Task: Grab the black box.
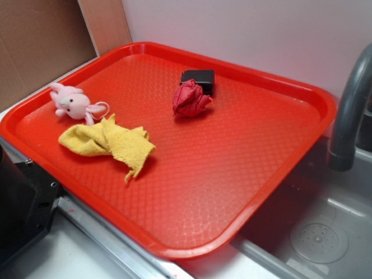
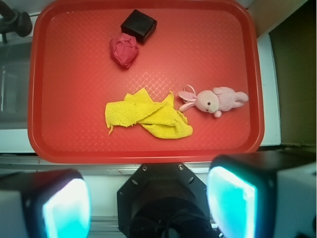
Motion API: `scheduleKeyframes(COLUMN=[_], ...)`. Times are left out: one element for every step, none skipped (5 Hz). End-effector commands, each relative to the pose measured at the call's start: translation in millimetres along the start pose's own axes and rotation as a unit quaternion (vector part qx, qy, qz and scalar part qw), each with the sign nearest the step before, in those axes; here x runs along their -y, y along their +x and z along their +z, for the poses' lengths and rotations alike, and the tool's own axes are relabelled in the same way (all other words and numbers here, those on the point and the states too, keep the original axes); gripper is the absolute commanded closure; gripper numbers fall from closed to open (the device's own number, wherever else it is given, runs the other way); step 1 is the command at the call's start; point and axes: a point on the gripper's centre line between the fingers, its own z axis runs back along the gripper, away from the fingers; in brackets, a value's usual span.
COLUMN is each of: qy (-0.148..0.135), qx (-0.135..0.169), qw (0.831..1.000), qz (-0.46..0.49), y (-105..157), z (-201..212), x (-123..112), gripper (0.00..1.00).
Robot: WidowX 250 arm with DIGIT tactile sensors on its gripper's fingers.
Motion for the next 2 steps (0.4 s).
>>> scheduleKeyframes(qy=[0.0,0.009], qx=[0.0,0.003], qw=[1.0,1.0], qz=[0.0,-0.012], y=[0.0,7.7], z=[0.0,-7.2], x=[0.0,-3.9], gripper=[0.0,0.0])
